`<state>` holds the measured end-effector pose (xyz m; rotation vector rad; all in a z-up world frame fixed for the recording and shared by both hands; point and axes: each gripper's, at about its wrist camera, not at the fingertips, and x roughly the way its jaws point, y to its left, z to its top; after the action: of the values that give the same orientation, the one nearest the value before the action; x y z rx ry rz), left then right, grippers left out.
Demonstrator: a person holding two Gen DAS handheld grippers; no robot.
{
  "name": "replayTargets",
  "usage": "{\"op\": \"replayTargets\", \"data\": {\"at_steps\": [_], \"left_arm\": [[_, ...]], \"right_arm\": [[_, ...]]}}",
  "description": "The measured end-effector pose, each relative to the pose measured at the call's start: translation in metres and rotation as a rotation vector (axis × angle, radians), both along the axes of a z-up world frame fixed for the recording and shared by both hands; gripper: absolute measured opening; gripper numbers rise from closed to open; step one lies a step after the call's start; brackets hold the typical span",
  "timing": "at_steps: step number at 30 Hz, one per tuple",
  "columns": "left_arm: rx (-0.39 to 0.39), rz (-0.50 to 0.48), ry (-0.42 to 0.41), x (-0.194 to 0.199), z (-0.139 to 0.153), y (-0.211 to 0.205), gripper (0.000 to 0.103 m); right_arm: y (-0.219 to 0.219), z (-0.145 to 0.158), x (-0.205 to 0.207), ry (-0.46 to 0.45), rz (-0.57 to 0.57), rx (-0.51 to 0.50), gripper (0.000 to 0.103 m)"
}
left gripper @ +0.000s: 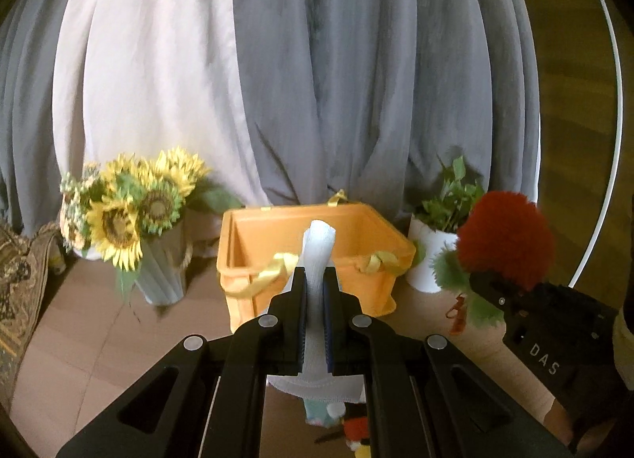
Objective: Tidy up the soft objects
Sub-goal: 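Carry the wipe and red pompom up to the orange crate with both grippers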
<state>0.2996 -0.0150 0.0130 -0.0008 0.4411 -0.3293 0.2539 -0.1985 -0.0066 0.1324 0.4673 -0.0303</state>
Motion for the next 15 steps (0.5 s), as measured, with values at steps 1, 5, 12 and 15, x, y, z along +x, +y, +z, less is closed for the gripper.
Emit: {"op": "replayTargets", "data": {"at_steps": [1,5,12,15], "left_arm": [[-0.003,-0.006,-0.003,0.002,0.002,0.001,0.009],[0.004,-0.019,-0.021,0.017,0.011,0.004,0.009],[-0.013,-0.043,-0.031,0.052,0.018,0.008,0.009],[-0.017,-0.047,-0.039,0.068,0.018,0.008,0.009]], "right_arm": [[0.001,0.001,0.002,-0.004,0.0,-0.001,0.023],[0.006,0.011,0.014,-0.03,0.003,0.005,0.023],[0.014,0.021,0.045,-0.041,0.025,0.001,0.023],[0.015,0.022,0.061,-0.042,0.035,0.001,0.023]]}}
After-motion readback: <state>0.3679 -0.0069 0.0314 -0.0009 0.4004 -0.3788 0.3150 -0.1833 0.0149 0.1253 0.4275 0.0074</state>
